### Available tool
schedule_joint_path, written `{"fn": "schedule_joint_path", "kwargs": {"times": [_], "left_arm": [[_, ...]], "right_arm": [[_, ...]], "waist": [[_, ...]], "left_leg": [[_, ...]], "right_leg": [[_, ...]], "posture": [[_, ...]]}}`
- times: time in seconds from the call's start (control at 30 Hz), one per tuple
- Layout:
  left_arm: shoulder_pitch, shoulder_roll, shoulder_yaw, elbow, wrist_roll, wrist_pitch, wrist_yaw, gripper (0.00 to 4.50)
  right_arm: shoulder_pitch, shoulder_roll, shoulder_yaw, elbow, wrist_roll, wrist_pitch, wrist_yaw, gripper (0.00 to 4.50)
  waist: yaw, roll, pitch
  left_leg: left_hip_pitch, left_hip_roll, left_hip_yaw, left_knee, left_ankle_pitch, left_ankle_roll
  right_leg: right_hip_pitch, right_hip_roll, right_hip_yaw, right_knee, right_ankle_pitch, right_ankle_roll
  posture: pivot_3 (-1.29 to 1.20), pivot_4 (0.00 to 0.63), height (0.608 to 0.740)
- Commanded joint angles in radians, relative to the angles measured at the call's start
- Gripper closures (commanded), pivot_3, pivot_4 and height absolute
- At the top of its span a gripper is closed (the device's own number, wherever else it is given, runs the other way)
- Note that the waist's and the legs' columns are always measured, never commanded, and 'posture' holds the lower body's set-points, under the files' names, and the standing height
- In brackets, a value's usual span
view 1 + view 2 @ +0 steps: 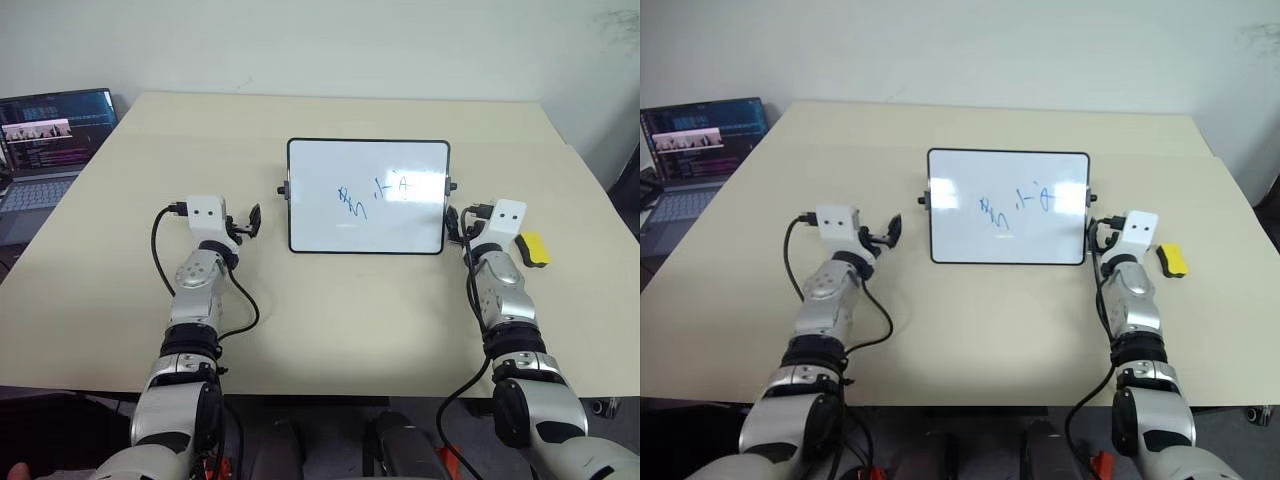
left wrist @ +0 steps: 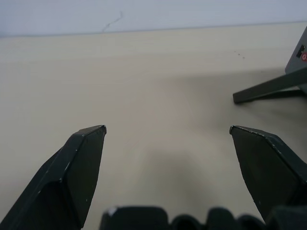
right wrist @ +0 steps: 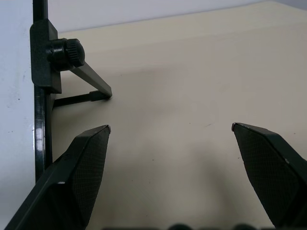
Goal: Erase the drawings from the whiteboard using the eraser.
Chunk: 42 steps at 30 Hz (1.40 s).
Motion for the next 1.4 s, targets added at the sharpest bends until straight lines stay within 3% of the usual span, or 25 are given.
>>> {"fn": "schedule_joint_path", "kwargs": {"times": [0.03, 0.33, 0.53, 0.67, 0.8, 0.9, 1.0, 1.13, 1.27, 1.4], "left_arm": [[-0.018, 0.015, 0.002, -0.071, -0.006, 0.008, -0.004, 0.0], [-0.057, 0.002, -0.006, -0.043, -0.011, 0.014, -0.027, 0.0], [-0.042, 0.016, -0.006, -0.079, -0.015, 0.03, -0.07, 0.0], [-0.033, 0.112, 0.041, -0.145, -0.075, 0.077, -0.171, 0.0], [0.019, 0.28, 0.051, -0.305, -0.216, 0.229, -0.463, 0.0], [0.035, 0.377, 0.053, -0.425, -0.302, 0.341, -0.604, 0.0], [0.008, 0.415, -0.007, -0.573, -0.403, 0.482, -0.733, 0.0], [-0.034, 0.342, -0.162, -0.682, -0.404, 0.544, -0.805, 0.0], [-0.059, 0.195, -0.311, -0.641, -0.303, 0.488, -0.775, 0.0], [-0.06, 0.092, -0.378, -0.602, -0.248, 0.443, -0.758, 0.0]], "right_arm": [[-0.017, 0.004, -0.002, 0.01, 0.001, -0.038, 0.003, 0.05], [-0.023, -0.024, -0.008, -0.014, 0.007, -0.018, 0.002, 0.05], [0.032, -0.07, 0.005, -0.213, 0.025, 0.128, 0.043, 0.05], [0.065, -0.128, 0.007, -0.4, 0.041, 0.332, 0.052, 0.05], [0.093, -0.233, -0.02, -0.541, 0.044, 0.523, 0.054, 0.05], [0.084, -0.311, -0.08, -0.576, 0.076, 0.646, 0.06, 0.05], [0.049, -0.412, -0.117, -0.531, 0.104, 0.765, 0.106, 0.05], [0.001, -0.522, -0.082, -0.403, 0.097, 0.862, 0.189, 0.05], [-0.048, -0.581, -0.013, -0.237, 0.051, 0.877, 0.251, 0.05], [-0.069, -0.599, 0.036, -0.15, 0.036, 0.849, 0.332, 0.05]], "waist": [[0.0, 0.0, 0.0], [-0.001, 0.0, 0.0], [0.001, 0.0, 0.0], [-0.004, 0.0, 0.0], [-0.004, 0.001, 0.0], [0.0, 0.001, 0.0], [0.011, 0.001, 0.0], [0.025, 0.001, 0.0], [0.024, 0.001, 0.0], [0.013, 0.001, 0.0]], "left_leg": [[0.0, 0.0, 0.0, 0.0, 0.0, 0.0], [0.0, 0.0, 0.0, 0.0, 0.0, 0.0], [0.0, 0.0, 0.0, 0.0, 0.0, 0.0], [0.0, 0.0, 0.0, 0.0, 0.0, 0.0], [-0.001, 0.0, 0.0, -0.001, 0.0, 0.0], [-0.001, 0.0, -0.001, 0.0, 0.0, 0.0], [-0.001, 0.0, -0.002, 0.0, 0.0, 0.0], [-0.001, -0.001, -0.002, 0.001, 0.0, 0.0], [-0.001, -0.001, -0.002, 0.001, 0.0, 0.0], [-0.001, -0.001, 0.001, 0.001, 0.0, 0.0]], "right_leg": [[0.0, 0.0, 0.0, 0.0, 0.0, 0.0], [0.0, 0.0, 0.0, 0.0, 0.0, 0.0], [0.0, 0.0, 0.0, 0.0, 0.0, 0.0], [-0.001, 0.0, 0.0, 0.0, 0.0, 0.0], [-0.002, 0.0, 0.0, 0.0, -0.001, -0.001], [-0.001, 0.0, -0.001, 0.0, -0.001, -0.001], [0.0, 0.0, -0.003, -0.001, -0.001, -0.002], [0.001, -0.001, -0.003, -0.001, -0.002, -0.001], [0.001, 0.0, -0.003, -0.001, -0.002, -0.002], [0.0, 0.0, 0.0, -0.001, -0.002, -0.002]], "posture": [[0.0, 0.15, 0.74], [0.0, 0.15, 0.74], [0.0, 0.15, 0.74], [0.0, 0.15, 0.74], [0.0, 0.15, 0.74], [0.0, 0.15, 0.74], [0.0, 0.15, 0.74], [0.0, 0.15, 0.74], [0.0, 0.15, 0.74], [0.0, 0.15, 0.74]]}}
